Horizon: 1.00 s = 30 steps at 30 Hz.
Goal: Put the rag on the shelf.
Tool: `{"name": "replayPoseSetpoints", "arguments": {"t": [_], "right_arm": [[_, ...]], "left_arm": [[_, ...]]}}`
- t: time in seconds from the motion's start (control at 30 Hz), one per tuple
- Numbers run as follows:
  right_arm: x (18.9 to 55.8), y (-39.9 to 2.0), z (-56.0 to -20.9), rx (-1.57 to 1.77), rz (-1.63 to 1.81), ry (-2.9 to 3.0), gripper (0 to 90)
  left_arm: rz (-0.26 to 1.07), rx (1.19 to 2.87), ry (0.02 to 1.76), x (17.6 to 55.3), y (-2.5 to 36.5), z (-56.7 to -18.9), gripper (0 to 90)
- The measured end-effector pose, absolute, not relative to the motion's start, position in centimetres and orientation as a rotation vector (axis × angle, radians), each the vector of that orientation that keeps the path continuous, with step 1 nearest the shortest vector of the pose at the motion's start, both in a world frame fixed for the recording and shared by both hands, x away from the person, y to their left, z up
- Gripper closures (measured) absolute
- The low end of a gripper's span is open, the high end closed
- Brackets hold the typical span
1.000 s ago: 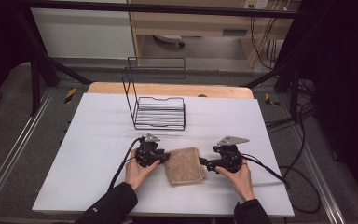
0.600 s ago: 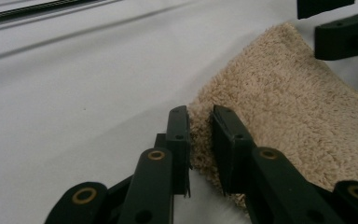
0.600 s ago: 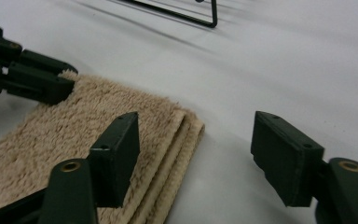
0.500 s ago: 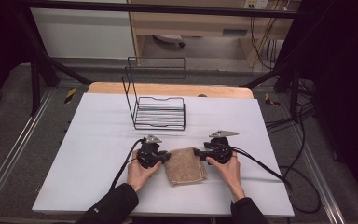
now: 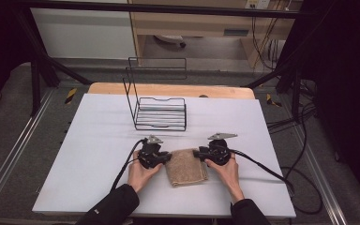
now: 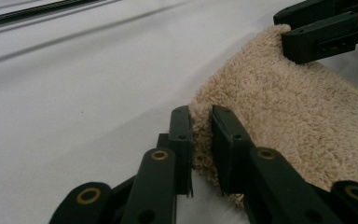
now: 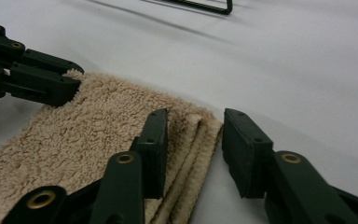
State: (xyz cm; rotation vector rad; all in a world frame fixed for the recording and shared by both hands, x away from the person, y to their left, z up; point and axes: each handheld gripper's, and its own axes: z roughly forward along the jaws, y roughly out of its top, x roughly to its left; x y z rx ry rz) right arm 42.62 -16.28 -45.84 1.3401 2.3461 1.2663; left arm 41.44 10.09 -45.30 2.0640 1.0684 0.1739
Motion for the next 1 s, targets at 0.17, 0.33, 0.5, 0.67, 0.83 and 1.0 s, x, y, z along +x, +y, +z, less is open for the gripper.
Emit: {"name": "replayPoseSetpoints", "arguments": {"t": [0.17,0.33,0.5,0.67,0.83,1.0], "right_arm": [[42.5,-16.0,-45.7,1.343,1.243,2.356,67.5],[42.6,-15.7,-45.6,1.355,1.227,2.368,75.6],[42.7,-15.8,-45.5,1.384,1.239,2.383,82.0],[42.6,-15.9,-45.2,1.366,1.26,2.379,83.5],[42.1,-16.3,-44.3,1.335,1.315,2.366,83.9],[41.3,-16.7,-43.3,1.309,1.371,2.34,84.1]], "left_arm": [[0.161,2.06,1.068,41.5,10.1,-45.3,78.8],[0.136,2.058,1.074,41.7,10.3,-45.3,81.1],[0.116,2.05,1.082,41.8,10.3,-45.3,83.3],[0.127,2.049,1.069,41.7,10.4,-45.0,84.7],[0.143,2.019,1.047,41.4,10.6,-44.4,84.9],[0.154,1.996,1.018,41.0,10.8,-43.6,85.0]]}}
